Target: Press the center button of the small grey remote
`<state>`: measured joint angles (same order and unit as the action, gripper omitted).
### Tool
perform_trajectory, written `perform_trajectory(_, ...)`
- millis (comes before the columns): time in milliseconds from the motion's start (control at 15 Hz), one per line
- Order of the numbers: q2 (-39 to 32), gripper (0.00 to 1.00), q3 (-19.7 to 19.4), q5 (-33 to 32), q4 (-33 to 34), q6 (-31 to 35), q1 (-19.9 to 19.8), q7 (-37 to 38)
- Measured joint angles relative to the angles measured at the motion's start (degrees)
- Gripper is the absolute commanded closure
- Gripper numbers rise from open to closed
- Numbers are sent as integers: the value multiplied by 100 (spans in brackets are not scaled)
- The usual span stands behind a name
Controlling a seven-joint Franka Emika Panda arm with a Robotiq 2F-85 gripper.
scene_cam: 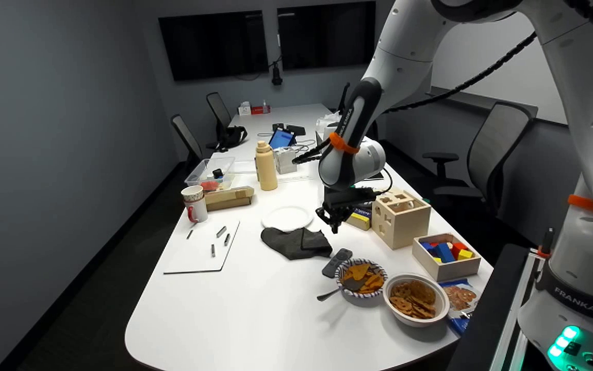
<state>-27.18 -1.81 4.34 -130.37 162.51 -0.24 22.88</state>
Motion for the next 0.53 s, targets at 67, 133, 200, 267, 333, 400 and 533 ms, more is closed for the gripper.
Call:
perform_trajectory(67,-30,100,1,87,1,-26,0,0)
perform_trajectory(133,-61,100,3,172,2,-60,0,-1)
perform_trajectory(200,-95,100,8,257,2,-88,0,-2)
perform_trajectory(267,-128,100,13,333,3,-107,0,-3)
perform_trajectory(333,-162,100,15,389,6,-125,0,-4)
perform_trajectory(400,-199,100,16,432,18,-160,0,-4)
perform_trajectory(533,-289,100,16,497,85,-272,0,-4)
